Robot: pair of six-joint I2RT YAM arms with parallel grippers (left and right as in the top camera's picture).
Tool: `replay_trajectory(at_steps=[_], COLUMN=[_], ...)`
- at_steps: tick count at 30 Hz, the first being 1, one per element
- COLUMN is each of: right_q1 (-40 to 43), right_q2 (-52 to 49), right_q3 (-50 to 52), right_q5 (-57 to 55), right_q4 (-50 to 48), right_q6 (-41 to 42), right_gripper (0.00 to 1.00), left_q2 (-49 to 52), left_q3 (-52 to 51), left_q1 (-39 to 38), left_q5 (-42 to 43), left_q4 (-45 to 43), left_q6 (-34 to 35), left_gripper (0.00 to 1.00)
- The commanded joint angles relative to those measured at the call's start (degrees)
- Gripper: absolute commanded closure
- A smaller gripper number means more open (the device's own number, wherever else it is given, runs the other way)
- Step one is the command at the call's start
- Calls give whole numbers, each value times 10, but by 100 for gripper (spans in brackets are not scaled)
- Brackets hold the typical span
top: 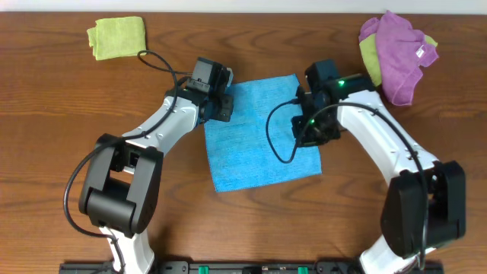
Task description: Fold the cloth
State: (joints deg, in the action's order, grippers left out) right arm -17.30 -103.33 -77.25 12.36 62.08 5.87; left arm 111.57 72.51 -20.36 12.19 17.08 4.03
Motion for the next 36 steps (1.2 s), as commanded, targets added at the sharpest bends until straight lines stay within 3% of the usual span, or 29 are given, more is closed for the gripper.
replay_trajectory(at_steps=[1,30,36], right_q1=[-9,-9,-9], right_q2=[11,11,11], right_q3=[11,155,155], right_q5=[1,-5,-6], right_q4=[-7,-104,-105], right_q6=[-9,-8,-8], right_gripper=[98,98,98], left_q2=[23,63,72], left_q3=[7,7,7], left_q1=[2,2,2], left_q5=[-8,-39,-93], left_q4=[-5,-61,-70], left_q6=[-6,-7,-9], left_gripper=[94,94,94])
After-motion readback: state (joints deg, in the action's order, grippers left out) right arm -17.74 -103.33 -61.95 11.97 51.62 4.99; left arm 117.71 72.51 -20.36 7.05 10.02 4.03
